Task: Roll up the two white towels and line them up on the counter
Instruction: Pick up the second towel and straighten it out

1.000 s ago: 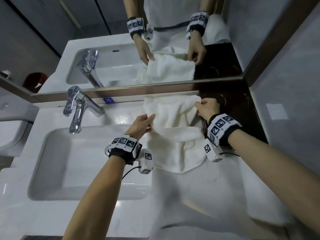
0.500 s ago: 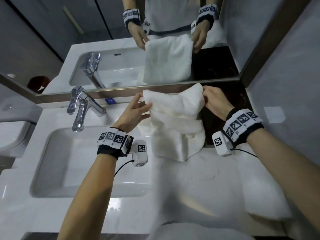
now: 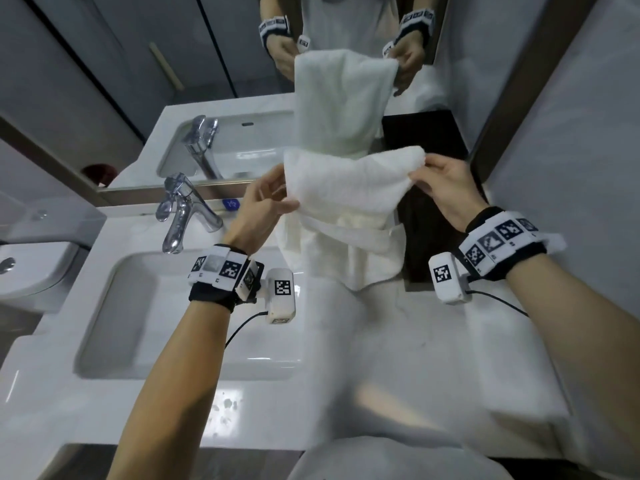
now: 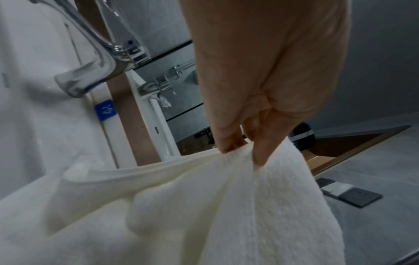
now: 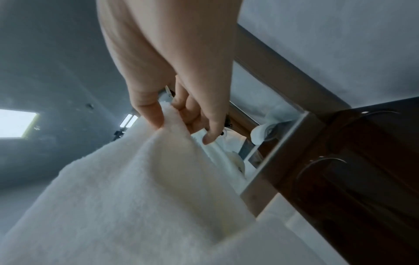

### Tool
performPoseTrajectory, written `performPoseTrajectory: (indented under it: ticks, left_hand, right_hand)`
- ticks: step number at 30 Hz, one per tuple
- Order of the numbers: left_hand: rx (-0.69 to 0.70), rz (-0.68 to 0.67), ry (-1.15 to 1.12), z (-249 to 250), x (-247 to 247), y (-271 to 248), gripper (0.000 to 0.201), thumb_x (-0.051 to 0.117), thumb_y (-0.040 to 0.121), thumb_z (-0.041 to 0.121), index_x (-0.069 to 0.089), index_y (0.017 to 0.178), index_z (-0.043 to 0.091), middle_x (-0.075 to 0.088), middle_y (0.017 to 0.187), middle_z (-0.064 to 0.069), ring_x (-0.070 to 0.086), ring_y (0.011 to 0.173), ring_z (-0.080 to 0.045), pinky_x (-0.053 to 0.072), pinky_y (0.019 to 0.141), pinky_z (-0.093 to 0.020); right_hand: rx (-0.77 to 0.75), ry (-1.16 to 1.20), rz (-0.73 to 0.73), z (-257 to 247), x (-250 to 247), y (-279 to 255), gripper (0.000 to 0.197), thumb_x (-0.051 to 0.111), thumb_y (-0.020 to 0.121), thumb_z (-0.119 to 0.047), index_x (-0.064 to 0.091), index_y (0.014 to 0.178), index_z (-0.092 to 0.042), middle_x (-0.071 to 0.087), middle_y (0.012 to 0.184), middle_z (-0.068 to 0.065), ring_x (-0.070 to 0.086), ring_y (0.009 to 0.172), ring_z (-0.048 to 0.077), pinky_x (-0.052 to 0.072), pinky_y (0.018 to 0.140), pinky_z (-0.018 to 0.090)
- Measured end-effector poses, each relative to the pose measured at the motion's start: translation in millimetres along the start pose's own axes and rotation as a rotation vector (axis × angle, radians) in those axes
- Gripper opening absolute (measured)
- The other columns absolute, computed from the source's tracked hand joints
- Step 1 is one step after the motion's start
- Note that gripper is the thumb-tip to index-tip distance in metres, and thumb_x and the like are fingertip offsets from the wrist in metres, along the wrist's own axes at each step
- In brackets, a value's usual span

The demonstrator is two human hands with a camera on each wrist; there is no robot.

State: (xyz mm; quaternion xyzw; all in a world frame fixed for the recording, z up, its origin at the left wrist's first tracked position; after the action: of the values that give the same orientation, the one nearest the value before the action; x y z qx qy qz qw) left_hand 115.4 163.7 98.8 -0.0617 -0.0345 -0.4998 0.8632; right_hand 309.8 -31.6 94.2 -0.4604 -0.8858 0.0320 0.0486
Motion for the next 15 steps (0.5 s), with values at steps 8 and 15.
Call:
performPoseTrajectory:
  ticks: [8, 15]
  left_hand:
    - [0.028, -0.079, 0.061, 19.1, 11.6, -11.7, 0.09, 0.045, 0.075, -0.022, 0.029, 0.146, 0.03, 0.048, 0.142, -0.007, 0.05, 0.128, -0.029, 0.048, 0.096, -0.046]
    - [-0.02, -0.024, 0.061, 7.0, 6.1, -16.3, 0.051, 0.045, 0.098, 0.01, 0.033, 0.144, 0.028, 0.061, 0.129, 0.002, 0.059, 0.118, -0.017, 0.051, 0.097, -0.033]
  right_hand:
    - [-0.044, 0.139, -0.165, -38.7, 15.3, -16.9, 0.038, 0.047, 0.089, 0.008, 0.051, 0.126, 0.0, 0.065, 0.102, 0.003, 0.064, 0.091, 0.008, 0.052, 0.087, 0.022]
    - [-0.099, -0.222, -0.269, -25.9, 27.3, -32.1, 0.052, 0.05, 0.094, -0.001, 0.036, 0.142, -0.011, 0.059, 0.124, 0.01, 0.063, 0.101, 0.012, 0.054, 0.085, 0.022]
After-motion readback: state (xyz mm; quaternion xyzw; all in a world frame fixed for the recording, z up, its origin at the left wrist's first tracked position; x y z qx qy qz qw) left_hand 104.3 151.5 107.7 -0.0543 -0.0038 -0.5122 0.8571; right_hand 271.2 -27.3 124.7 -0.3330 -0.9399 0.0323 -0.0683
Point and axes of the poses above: each hand's wrist, its own y-axis towards the middle knuckle, its own x-axis out of the palm, z = x × y, the point moved 8 cm from there along y, towards the middle knuckle
